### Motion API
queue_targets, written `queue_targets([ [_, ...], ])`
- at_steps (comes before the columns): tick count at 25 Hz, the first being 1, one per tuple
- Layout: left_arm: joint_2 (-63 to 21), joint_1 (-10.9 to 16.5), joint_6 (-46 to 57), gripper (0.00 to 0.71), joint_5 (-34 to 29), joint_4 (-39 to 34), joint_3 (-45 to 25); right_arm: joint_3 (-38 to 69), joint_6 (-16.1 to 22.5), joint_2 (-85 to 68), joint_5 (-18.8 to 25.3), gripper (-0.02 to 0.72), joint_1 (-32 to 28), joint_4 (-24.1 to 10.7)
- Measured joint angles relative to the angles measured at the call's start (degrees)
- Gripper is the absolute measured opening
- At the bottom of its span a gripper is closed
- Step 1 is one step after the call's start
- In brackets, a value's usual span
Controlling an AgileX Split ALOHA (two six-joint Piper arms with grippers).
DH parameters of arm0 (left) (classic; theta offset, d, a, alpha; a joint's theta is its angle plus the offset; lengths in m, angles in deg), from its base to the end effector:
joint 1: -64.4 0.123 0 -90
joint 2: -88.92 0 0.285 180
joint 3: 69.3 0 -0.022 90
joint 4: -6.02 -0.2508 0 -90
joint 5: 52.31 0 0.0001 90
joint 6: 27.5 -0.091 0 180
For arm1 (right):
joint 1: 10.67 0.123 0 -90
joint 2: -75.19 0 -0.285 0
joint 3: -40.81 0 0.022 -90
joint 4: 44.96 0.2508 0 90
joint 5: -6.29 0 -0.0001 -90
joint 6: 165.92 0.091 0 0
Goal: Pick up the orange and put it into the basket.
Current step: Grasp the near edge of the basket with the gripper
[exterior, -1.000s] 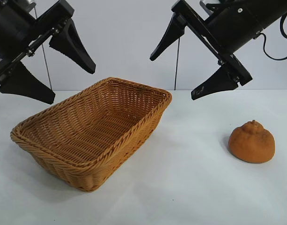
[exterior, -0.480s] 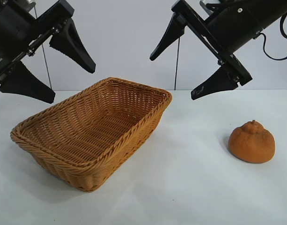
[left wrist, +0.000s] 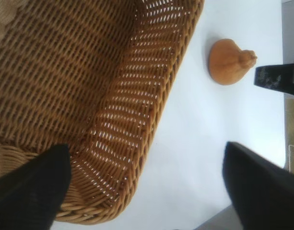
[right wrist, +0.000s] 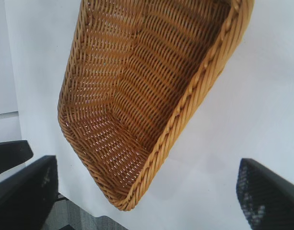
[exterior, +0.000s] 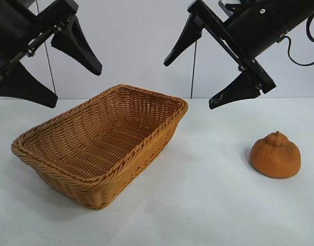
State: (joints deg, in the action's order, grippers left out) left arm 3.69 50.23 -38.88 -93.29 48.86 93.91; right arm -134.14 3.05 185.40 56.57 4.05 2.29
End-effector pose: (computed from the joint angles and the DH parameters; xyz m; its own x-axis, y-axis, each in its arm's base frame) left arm 0.2933 -0.1160 0.2693 -0.9087 -0.1404 -0.3932 0.1189 0.8159 -0.5659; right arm 0.3418 0.1430 0.2355 -0.9781 0.0850 -0.1899 -0.0576 0.7666 0.6396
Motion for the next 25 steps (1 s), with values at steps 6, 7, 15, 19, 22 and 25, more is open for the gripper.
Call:
queue_targets([
  [6,-6.7,0.0,16.3,0.613,-5.1,-9.7,0.1,0.0,0.0,0.0,0.0,0.694,0.0,0.0],
  [7,-7.3,0.0,19.9,0.613,-6.6,-11.7,0.1,0.0,0.0,0.0,0.0,0.694,0.0,0.0],
  [15,-8.8,0.0,47.4,0.613,-9.5,-25.2,-1.1,0.0,0.0,0.0,0.0,0.694,0.0,0.0],
  [19,-8.8,-0.1,55.9,0.613,-8.4,-26.5,-4.1,0.0,0.0,0.0,0.0,0.694,0.0,0.0],
  [22,-8.8,-1.5,59.5,0.613,-5.7,-26.9,-5.7,0.0,0.0,0.0,0.0,0.694,0.0,0.0],
  [25,-8.5,-4.8,62.9,0.613,-2.5,-27.4,-6.3,0.0,0.0,0.0,0.0,0.694,0.0,0.0],
])
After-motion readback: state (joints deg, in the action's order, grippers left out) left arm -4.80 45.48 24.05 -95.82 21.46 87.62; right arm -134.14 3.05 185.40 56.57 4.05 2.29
